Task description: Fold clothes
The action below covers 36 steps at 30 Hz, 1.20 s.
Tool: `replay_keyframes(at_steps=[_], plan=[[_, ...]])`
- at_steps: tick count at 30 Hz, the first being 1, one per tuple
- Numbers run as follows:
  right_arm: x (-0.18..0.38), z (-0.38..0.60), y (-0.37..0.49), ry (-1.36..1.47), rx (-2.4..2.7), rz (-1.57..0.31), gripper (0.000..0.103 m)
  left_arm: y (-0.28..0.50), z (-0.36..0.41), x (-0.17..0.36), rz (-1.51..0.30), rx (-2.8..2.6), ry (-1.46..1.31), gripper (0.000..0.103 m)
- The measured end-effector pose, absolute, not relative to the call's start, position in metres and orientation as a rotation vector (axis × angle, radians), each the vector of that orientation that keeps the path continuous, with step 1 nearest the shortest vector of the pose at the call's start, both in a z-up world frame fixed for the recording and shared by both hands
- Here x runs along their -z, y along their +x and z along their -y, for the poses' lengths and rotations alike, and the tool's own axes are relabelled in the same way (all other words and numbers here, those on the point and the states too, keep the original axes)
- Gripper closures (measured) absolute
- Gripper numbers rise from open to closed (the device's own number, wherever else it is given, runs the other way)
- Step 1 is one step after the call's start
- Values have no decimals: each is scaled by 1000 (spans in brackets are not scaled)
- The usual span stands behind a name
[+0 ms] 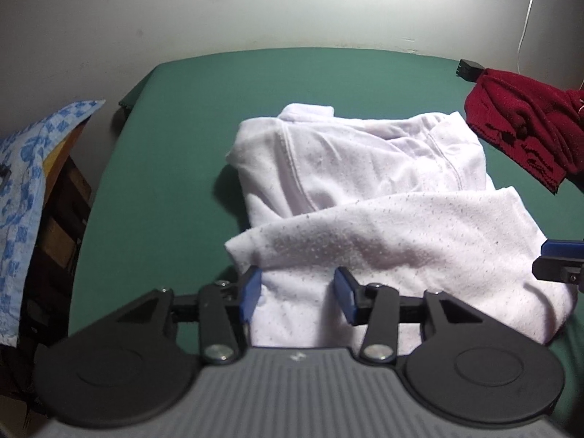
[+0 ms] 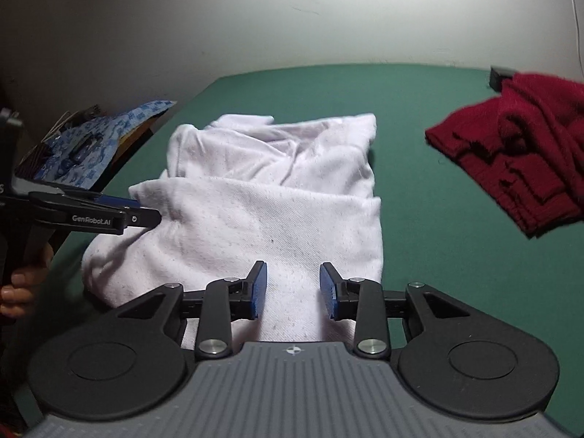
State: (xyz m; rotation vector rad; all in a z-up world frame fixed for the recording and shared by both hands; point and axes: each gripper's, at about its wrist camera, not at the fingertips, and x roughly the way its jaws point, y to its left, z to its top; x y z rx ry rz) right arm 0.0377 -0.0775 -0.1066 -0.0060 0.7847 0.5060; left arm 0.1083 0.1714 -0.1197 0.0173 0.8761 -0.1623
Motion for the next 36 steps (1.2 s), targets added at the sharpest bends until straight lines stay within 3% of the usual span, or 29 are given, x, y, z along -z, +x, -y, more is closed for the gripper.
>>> replay_keyframes(at_steps=[4, 11, 15, 19, 25, 30, 34, 36], plan=[[111, 74, 29, -26, -541, -866, 62, 86, -170, 123, -917, 202, 32, 54], [121, 78, 57, 11, -503, -932, 63, 88, -173, 109, -873, 215, 37, 53], [117, 87, 105, 69, -502, -944, 52, 128, -187, 80, -801, 180, 58, 41], [113, 96, 154, 128, -501, -956, 47, 196, -198, 83, -835, 239, 46, 38], [107, 110, 226, 216, -498, -972, 46, 257, -202, 114, -953, 284, -6, 37], [122, 101, 251, 250, -579, -1018, 46, 271, -191, 132, -988, 320, 44, 30], [129, 89, 259, 252, -673, -1026, 49, 275, -183, 138, -963, 341, 82, 31], [133, 83, 262, 238, -708, -1022, 49, 274, -179, 138, -950, 368, 92, 44]])
